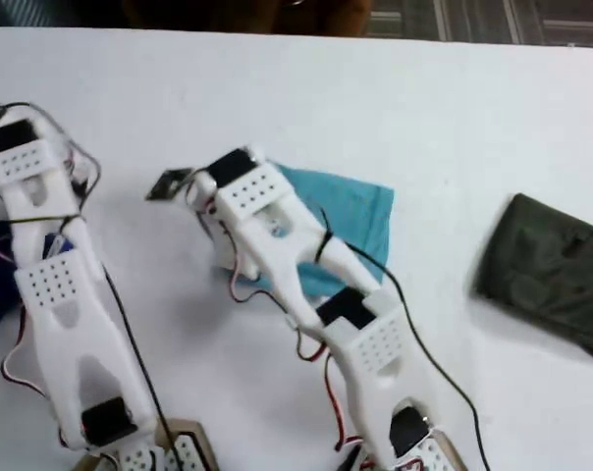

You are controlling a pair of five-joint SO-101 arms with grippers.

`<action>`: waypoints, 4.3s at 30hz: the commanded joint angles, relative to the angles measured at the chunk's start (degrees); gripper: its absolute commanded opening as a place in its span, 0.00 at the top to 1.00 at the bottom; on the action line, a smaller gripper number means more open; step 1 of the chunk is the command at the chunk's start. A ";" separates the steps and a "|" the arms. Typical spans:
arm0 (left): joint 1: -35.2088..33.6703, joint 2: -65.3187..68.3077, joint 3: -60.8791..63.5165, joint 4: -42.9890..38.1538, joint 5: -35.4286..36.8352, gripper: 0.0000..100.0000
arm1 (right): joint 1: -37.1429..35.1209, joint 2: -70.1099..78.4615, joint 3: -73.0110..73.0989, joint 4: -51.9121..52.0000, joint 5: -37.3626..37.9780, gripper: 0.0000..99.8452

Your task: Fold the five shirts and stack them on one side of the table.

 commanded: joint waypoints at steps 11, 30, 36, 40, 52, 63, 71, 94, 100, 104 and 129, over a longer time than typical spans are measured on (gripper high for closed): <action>-0.88 -0.97 -1.71 -0.44 0.35 0.93 | -0.13 -3.12 -6.59 -1.10 0.62 0.82; -0.88 -0.97 -1.71 -0.44 0.18 0.93 | 0.57 8.13 -13.80 -1.36 0.62 0.88; -0.88 -0.97 -1.71 -0.44 0.18 0.93 | 0.66 7.87 -14.07 -1.36 0.62 0.97; -0.88 -0.97 -1.71 -0.53 0.09 0.93 | 0.66 7.78 -14.07 -0.75 0.62 0.98; -0.88 -0.97 -1.71 -0.53 0.09 0.93 | 3.38 5.58 -13.80 1.10 0.62 0.98; -0.88 -0.97 -1.71 -0.53 0.09 0.93 | -2.51 2.33 -8.79 1.10 0.62 0.98; -0.88 -0.97 -1.71 -0.53 0.09 0.93 | -3.21 3.21 -4.75 0.57 0.18 0.98; -0.88 -0.88 -1.71 -0.88 0.09 0.93 | -0.84 -9.36 0.35 1.27 -2.20 0.76; -0.88 -0.88 -1.71 -1.23 0.00 0.93 | 3.74 -12.53 10.64 1.10 -0.70 0.77; -0.88 -0.79 -1.71 -1.23 0.00 0.93 | 6.64 -12.53 12.22 0.13 2.29 0.77; -0.88 -0.79 -1.71 -1.32 0.00 0.93 | 8.31 -5.67 11.08 -0.84 2.46 0.98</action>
